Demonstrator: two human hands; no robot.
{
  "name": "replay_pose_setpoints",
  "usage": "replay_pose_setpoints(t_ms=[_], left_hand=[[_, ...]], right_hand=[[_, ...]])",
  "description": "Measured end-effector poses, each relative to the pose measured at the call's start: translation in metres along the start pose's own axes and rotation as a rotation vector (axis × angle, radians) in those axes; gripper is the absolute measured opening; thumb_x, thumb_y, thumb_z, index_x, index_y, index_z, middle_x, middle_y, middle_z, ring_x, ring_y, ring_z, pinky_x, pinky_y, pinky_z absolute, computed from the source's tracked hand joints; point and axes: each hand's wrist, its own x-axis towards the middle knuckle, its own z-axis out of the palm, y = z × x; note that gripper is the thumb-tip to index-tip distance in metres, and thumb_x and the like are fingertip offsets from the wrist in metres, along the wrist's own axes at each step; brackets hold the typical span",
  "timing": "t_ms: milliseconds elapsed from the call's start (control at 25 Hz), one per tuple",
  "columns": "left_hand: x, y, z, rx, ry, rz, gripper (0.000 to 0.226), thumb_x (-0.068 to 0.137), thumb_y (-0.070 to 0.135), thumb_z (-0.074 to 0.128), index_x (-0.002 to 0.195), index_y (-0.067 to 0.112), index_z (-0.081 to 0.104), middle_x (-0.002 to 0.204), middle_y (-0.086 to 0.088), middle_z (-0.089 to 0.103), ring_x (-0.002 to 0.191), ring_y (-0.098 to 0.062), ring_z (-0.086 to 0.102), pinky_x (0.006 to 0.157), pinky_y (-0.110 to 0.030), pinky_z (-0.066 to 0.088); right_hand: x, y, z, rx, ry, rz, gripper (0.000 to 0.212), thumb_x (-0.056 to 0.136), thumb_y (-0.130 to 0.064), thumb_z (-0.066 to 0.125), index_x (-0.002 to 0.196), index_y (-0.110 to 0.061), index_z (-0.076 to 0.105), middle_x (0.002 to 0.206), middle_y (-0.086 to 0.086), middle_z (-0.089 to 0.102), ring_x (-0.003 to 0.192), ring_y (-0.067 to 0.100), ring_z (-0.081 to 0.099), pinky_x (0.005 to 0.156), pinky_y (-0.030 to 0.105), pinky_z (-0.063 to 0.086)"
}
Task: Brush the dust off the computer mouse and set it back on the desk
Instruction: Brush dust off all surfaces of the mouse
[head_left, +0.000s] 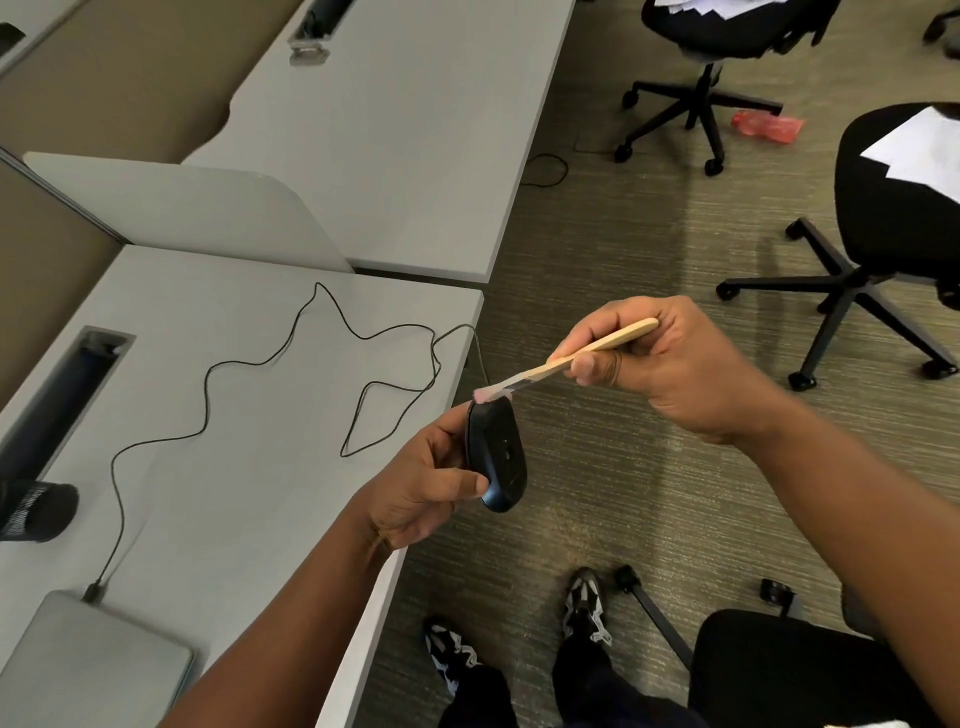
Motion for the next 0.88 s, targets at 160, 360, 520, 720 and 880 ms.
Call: replay_pose_setpoints(t_ms=[160,360,520,720,880], left_hand=[[-0.001,0.003,0.001,0.054,-0.027,-0.010,0.067,0.074,-0.004,0.069,0.135,0.025,0.067,0.125,-0.012,0.063,0.118,-0.028,0.062,0.092,-0.036,0.060],[-0.003,0.005,0.005,0.069,-0.022,-0.007,0.063,0.075,-0.002,0.068,0.131,0.028,0.070,0.122,-0.004,0.068,0.115,-0.021,0.066,0.091,-0.033,0.059],[-0.003,0.006,0.001,0.074,-0.016,-0.026,0.065,0.076,-0.002,0.068,0.132,0.029,0.068,0.125,-0.007,0.065,0.119,-0.026,0.063,0.091,-0.037,0.059],[-0.003,0.009,0.002,0.081,-0.025,-0.032,0.065,0.075,0.000,0.068,0.132,0.031,0.069,0.123,-0.002,0.067,0.116,-0.021,0.065,0.090,-0.035,0.059],[-0.002,0.008,0.001,0.099,-0.027,-0.036,0.066,0.075,-0.001,0.069,0.132,0.033,0.069,0.125,-0.002,0.067,0.120,-0.024,0.064,0.091,-0.036,0.059]], right_hand=[[0.002,0.001,0.002,-0.113,-0.055,-0.006,0.018,0.083,-0.022,0.077,0.096,-0.010,0.079,0.096,0.023,0.074,0.095,0.047,0.065,0.085,0.053,0.056],[0.002,0.001,-0.009,-0.170,-0.022,0.018,0.014,0.084,-0.019,0.077,0.095,-0.011,0.080,0.093,0.022,0.074,0.093,0.045,0.065,0.085,0.053,0.057],[0.003,-0.007,0.000,-0.094,-0.103,-0.038,0.016,0.084,-0.018,0.076,0.097,-0.009,0.079,0.095,0.023,0.074,0.093,0.050,0.064,0.082,0.060,0.054],[0.005,-0.002,-0.009,-0.159,-0.051,0.003,0.015,0.082,-0.024,0.077,0.094,-0.015,0.080,0.093,0.023,0.073,0.093,0.048,0.063,0.085,0.061,0.053],[0.004,-0.003,-0.014,-0.160,-0.047,-0.003,0.017,0.082,-0.024,0.077,0.095,-0.013,0.080,0.094,0.023,0.073,0.093,0.047,0.065,0.085,0.062,0.053]])
